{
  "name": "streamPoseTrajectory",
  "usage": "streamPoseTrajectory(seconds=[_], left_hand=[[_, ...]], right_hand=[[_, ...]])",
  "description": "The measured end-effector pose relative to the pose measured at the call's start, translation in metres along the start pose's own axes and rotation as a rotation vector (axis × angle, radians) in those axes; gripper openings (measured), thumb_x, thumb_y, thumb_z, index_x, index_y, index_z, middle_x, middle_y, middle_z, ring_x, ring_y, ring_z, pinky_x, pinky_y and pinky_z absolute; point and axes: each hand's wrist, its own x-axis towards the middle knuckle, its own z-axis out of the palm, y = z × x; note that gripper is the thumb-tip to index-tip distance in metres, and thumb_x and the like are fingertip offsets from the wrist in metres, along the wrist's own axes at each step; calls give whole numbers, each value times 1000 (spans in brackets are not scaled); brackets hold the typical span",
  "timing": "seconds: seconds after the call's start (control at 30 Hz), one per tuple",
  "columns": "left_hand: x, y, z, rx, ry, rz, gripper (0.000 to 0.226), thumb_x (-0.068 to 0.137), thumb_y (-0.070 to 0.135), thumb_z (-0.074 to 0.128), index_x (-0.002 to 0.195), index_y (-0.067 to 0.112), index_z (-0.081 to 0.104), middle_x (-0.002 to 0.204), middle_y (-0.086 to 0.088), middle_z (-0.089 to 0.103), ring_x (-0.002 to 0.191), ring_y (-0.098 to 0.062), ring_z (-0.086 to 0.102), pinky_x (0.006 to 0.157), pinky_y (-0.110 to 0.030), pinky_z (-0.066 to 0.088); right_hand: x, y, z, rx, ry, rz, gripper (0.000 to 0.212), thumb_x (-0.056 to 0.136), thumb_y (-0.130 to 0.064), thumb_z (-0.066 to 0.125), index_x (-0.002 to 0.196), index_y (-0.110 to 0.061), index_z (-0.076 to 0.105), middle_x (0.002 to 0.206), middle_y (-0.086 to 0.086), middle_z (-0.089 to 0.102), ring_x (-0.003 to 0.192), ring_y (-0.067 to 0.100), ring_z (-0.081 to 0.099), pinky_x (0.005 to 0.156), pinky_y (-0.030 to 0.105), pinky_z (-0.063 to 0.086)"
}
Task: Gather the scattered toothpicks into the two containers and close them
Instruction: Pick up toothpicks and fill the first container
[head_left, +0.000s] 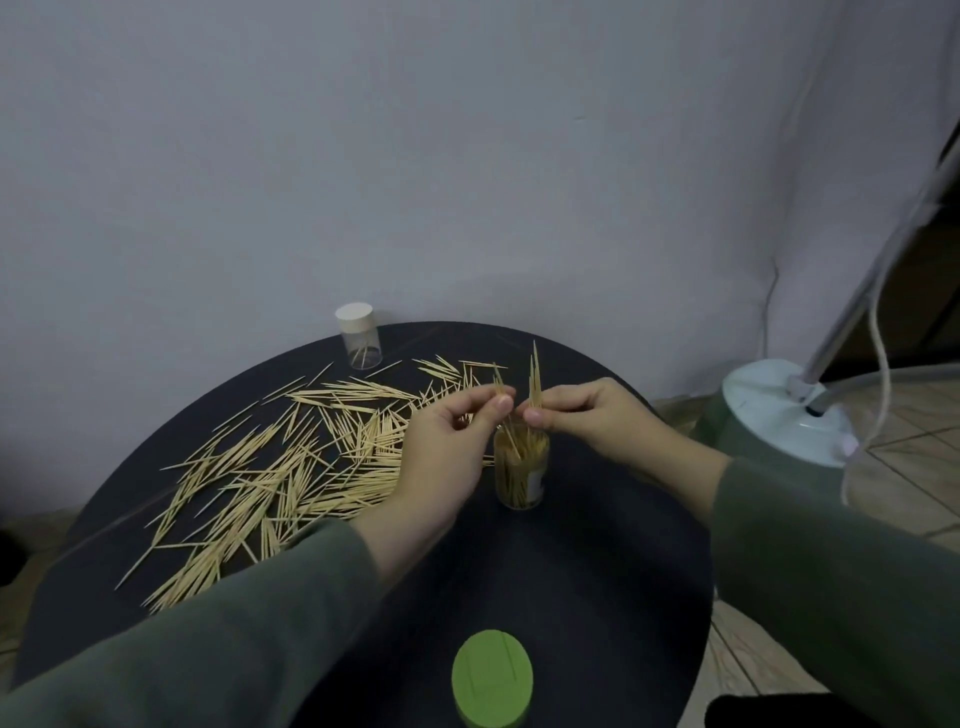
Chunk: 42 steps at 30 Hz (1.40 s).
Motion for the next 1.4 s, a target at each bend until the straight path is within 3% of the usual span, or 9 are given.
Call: streamPoseTrajectory(seconds=[0.3,0.53,0.7,0.8,0.93,1.1,1.2,1.33,1.4], left_hand=[[4,-8,-9,71,-59,-31,13,89,15,67,93,25,74,91,12,74,87,6,66,67,-7,48],[4,-9,-12,315,-126,118,15,85,19,72,89,33,74,87,16,72,85,5,63,74,-8,47],[9,-14,-15,560,-91,221,29,82,37,72,110,39,68,102,13,64,107,-7,50,93,-27,39],[9,-10,-14,491,-129,225,37,84,33,71,121,34,64,91,16,66,96,6,54,86,-19,43],[7,-4,-8,464,-123,260,13,89,26,67,99,33,72,93,18,69,93,6,58,83,-17,46],[11,-6,-12,638,-99,245,13,90,34,65,97,29,74,94,12,65,98,-8,55,84,-26,42],[14,-2,-11,745,-133,210,21,91,38,62,103,25,74,104,7,63,106,-11,49,84,-25,33],[12,6,-4,895,-202,305,26,94,35,59,119,31,65,109,13,63,105,-8,44,90,-27,39],[9,6,-4,957,-196,380,39,94,33,57,133,34,53,106,16,64,99,-5,42,86,-24,41]], right_hand=[[4,6,1,-59,-50,100,19,73,-31,75,89,-22,77,104,-5,66,106,15,62,96,36,50],[5,4,-5,-100,-123,96,12,78,-25,74,90,-26,76,104,-8,66,103,10,62,88,25,50],[3,3,-6,-141,-149,95,20,73,-37,72,90,-28,77,108,-6,65,108,13,60,100,36,47],[3,4,-6,-175,-167,96,12,84,-26,69,94,-26,76,109,-7,64,108,11,59,101,36,47],[4,2,-5,-199,-189,65,12,83,-27,70,94,-29,75,112,-5,65,109,12,60,103,40,47],[1,1,-5,-263,-196,-45,68,63,-49,75,127,-36,58,109,-7,69,98,30,62,93,47,51],[2,4,-4,-330,-249,5,98,55,-54,84,143,-36,44,111,-16,67,94,21,63,94,47,51],[5,5,-2,-353,-266,2,52,53,-59,84,101,-48,69,100,5,72,98,34,65,88,55,51],[6,5,0,-367,-258,9,49,52,-64,82,96,-43,71,98,16,70,96,38,64,86,58,50]])
